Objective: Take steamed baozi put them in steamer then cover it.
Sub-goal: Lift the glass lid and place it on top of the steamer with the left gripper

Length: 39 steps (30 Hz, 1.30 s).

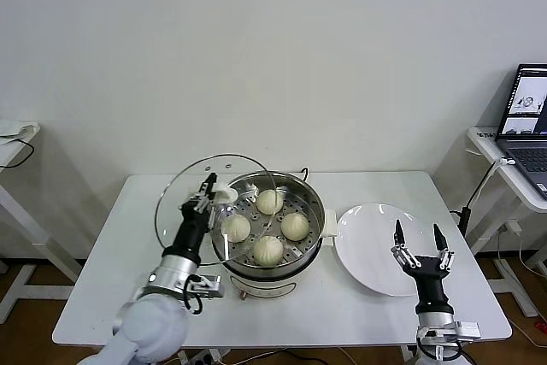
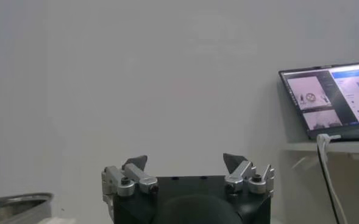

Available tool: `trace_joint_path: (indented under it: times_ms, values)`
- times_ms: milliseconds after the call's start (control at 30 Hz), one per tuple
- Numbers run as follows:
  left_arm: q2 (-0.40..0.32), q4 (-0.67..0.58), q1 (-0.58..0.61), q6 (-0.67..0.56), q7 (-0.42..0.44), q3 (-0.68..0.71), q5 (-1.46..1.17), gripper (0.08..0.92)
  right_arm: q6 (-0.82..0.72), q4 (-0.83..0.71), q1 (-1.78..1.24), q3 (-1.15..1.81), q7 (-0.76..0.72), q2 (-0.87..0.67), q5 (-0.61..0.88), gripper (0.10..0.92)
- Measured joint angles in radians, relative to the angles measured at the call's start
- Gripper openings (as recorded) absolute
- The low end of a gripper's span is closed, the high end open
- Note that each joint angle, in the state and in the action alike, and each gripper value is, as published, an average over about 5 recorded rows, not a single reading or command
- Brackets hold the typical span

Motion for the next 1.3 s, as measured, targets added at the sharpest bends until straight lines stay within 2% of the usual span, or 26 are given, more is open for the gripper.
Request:
trace_joint_path:
  times_ms: [367,867,1300]
  values:
    - [0.000,0.002,-0.086,0.104,0.075,0.157,0.063,0.189,0.001,-0.006,0.001,-0.004,0.000,0.007,-0.012,0.823]
    - [-0.042,0.055,-0.221,0.228,0.186,0.311,0.141,0.189,0.003,-0.027,0.016,-0.011,-0.001,0.015,-0.021,0.823]
    - [-0.099,0.115,-0.307,0.244,0.267,0.384,0.222,0.189,0.003,-0.044,0.030,-0.016,-0.003,0.020,-0.029,0.823]
